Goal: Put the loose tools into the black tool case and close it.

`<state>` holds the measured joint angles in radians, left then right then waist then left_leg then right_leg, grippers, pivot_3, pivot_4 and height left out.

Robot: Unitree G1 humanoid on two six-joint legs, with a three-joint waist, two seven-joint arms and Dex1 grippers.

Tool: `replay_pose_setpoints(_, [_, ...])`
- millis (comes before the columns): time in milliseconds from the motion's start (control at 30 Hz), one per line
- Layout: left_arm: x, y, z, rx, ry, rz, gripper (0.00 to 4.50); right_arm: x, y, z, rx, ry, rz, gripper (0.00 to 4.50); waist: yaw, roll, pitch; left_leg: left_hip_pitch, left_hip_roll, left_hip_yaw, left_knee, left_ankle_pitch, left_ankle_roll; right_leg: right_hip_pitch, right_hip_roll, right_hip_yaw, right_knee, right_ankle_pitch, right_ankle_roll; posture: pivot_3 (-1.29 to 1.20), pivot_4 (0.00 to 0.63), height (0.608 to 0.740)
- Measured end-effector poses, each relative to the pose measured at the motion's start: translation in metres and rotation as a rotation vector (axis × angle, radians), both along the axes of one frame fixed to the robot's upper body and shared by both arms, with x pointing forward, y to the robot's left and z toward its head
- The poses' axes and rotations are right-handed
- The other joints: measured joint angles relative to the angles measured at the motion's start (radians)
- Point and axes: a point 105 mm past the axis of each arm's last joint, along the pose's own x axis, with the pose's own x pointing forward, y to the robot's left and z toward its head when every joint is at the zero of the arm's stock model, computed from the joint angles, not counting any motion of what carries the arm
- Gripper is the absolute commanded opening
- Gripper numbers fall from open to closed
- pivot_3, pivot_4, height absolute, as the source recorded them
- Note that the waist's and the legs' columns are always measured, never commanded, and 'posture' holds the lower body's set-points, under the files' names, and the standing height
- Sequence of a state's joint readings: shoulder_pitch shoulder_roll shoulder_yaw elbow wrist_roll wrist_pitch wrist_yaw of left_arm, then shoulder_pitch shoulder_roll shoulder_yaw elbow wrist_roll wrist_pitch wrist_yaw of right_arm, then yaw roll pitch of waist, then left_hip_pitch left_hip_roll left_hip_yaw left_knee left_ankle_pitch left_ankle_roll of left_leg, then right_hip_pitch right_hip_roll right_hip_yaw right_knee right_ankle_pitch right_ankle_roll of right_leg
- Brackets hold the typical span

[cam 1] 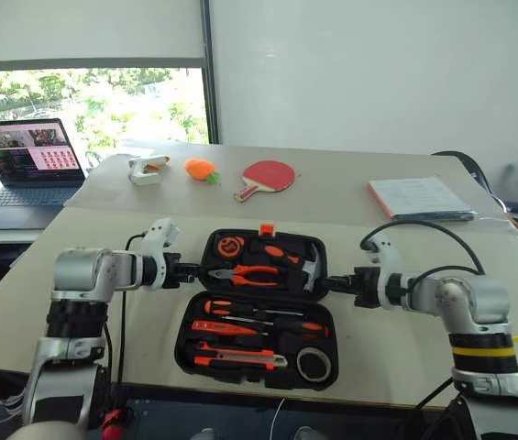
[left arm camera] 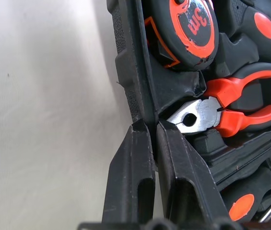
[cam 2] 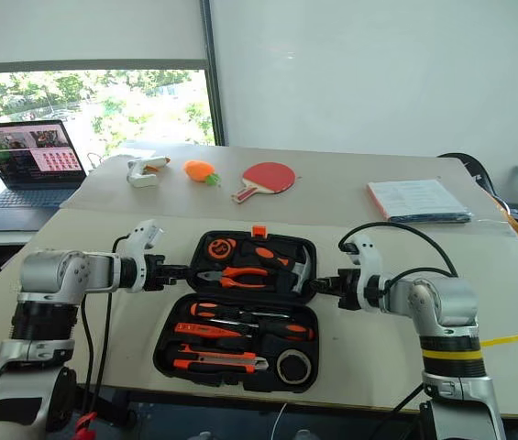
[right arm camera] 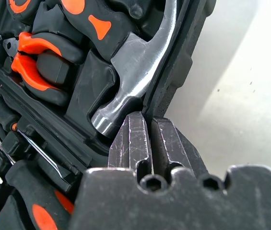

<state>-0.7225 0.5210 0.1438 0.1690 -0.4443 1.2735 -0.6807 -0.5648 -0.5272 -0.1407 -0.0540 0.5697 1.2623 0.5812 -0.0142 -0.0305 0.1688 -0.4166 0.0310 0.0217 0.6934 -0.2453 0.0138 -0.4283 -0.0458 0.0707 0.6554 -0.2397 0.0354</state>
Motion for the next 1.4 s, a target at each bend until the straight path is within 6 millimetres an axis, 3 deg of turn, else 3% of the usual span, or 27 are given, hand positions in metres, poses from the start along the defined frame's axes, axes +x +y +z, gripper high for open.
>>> replay_pose_setpoints(300, [0.009,-0.009,0.022,0.006,-0.331,-0.014,0.0,0.001,-0.002,0.019,-0.139,-0.31,0.02,0.02,0.0,0.0,0.0,-0.014,0.0,0.0,0.0,0.001,-0.001,-0.014,0.0,0.001,0.002,0.002,0.0,0.0,0.15,0.736])
replay_pose_setpoints(533, [-0.006,-0.001,0.007,0.042,-0.435,-0.052,0.0,-0.004,0.001,0.013,-0.282,-0.533,0.073,0.02,-0.002,0.0,0.0,-0.014,0.0,0.001,0.0,0.001,-0.001,-0.014,-0.001,0.001,-0.001,0.003,0.001,0.0,0.15,0.736])
replay_pose_setpoints(900, [-0.017,0.007,0.005,0.08,-0.601,-0.083,0.0,-0.019,0.001,0.013,-0.392,-0.79,0.147,0.02,0.0,0.0,0.0,-0.01,0.001,0.003,0.001,0.001,-0.001,-0.011,0.0,0.001,-0.001,0.003,0.001,0.0,0.15,0.736])
replay_pose_setpoints(1133, [-0.022,0.006,0.005,0.192,-0.766,-0.089,0.0,-0.032,0.0,0.019,-0.554,-1.013,0.226,0.02,0.0,0.0,0.0,-0.009,0.001,0.003,0.001,0.001,-0.002,-0.01,0.0,0.002,0.0,0.003,0.0,0.0,0.15,0.736])
replay_pose_setpoints(1400, [-0.032,0.002,0.004,0.261,-0.822,-0.106,0.0,-0.044,-0.007,0.002,-0.688,-1.132,0.291,0.02,0.001,0.0,0.0,-0.008,0.001,0.004,0.001,0.001,-0.002,-0.01,0.0,0.002,0.0,0.003,0.0,0.0,0.15,0.736])
